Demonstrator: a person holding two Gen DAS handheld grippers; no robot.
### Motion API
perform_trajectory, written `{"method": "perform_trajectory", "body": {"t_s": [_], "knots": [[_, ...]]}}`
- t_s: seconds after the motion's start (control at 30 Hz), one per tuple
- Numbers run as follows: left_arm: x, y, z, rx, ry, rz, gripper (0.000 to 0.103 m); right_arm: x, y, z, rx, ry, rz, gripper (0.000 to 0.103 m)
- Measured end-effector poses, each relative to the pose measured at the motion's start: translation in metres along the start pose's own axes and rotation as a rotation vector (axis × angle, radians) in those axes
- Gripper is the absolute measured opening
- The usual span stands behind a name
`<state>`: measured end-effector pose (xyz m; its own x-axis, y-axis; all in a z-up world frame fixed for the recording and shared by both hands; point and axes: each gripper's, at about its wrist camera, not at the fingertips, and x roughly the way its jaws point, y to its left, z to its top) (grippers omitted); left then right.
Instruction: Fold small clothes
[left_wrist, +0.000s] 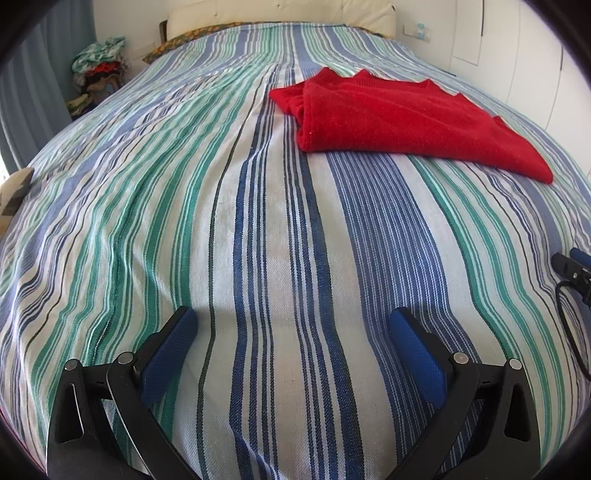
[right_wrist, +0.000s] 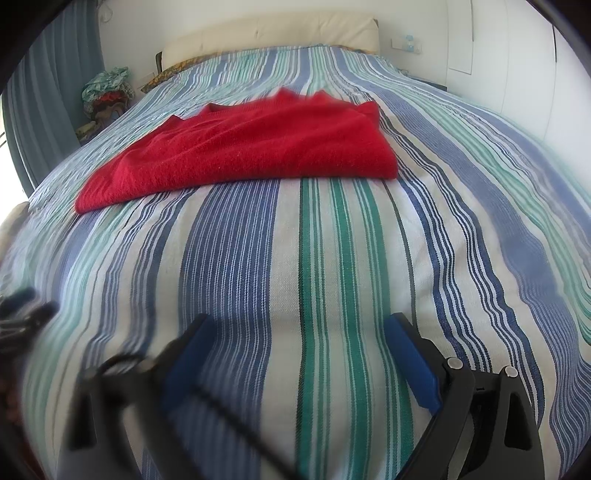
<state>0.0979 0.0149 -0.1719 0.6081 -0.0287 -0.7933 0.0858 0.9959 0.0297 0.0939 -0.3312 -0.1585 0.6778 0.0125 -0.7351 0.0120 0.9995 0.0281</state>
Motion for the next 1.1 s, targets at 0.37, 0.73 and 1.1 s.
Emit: {"method": "perform_trajectory", "body": {"t_s": [0.37, 0.73, 1.1], "knots": [[0.000, 0.000, 0.000, 0.000, -0.002, -0.001, 0.103, 0.000, 0.001, 0.000, -0.003, 0.002, -0.007, 0.093], [-0.001, 0.000, 0.000, 0.000, -0.004, -0.001, 0.102, 0.001, 0.002, 0.000, -0.005, 0.013, -0.012, 0.094], [0.000, -0.003, 0.002, 0.008, -0.016, 0.003, 0.103, 0.000, -0.069, 0.094, 0.164, 0.080, 0.149, 0.097]]}}
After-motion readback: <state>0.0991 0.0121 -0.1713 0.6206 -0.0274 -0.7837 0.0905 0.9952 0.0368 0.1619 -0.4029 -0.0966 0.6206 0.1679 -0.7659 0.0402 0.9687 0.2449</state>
